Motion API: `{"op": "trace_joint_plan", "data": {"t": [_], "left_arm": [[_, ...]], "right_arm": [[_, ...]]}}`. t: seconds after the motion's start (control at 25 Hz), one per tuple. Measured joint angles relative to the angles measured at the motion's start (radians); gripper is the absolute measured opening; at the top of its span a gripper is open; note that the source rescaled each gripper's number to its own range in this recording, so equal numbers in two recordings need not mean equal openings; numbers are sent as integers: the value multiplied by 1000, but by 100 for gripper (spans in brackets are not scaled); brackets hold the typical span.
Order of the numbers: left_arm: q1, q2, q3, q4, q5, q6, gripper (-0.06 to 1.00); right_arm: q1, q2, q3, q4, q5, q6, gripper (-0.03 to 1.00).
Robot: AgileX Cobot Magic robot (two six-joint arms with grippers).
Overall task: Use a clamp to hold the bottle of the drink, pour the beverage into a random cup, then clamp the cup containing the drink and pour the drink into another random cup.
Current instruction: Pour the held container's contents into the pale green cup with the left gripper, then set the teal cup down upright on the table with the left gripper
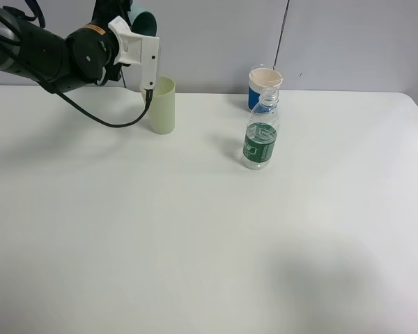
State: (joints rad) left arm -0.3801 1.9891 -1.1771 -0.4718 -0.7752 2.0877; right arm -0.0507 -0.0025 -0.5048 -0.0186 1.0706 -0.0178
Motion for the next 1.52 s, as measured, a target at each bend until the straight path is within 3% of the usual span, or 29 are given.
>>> {"op": "trace_joint_plan", "data": {"t": [0.36,0.64,0.84,1.04,1.24,1.52], "left_arm": [[0,0,0,106,-29,33,2],[0,0,0,131,-35,154,2],[0,0,0,127,-44,151,2],[0,-2,0,60,-5,23,2],[0,-39,2,-15,104,-168,2],[0,-160,120,-34,183,-404,2]], "right_arm": [[0,0,0,0,0,0,70],[0,0,0,0,0,0,70],[0,0,0,0,0,0,70],[0,0,0,0,0,0,70],[0,0,0,0,0,0,70],[0,0,0,0,0,0,70]]}}
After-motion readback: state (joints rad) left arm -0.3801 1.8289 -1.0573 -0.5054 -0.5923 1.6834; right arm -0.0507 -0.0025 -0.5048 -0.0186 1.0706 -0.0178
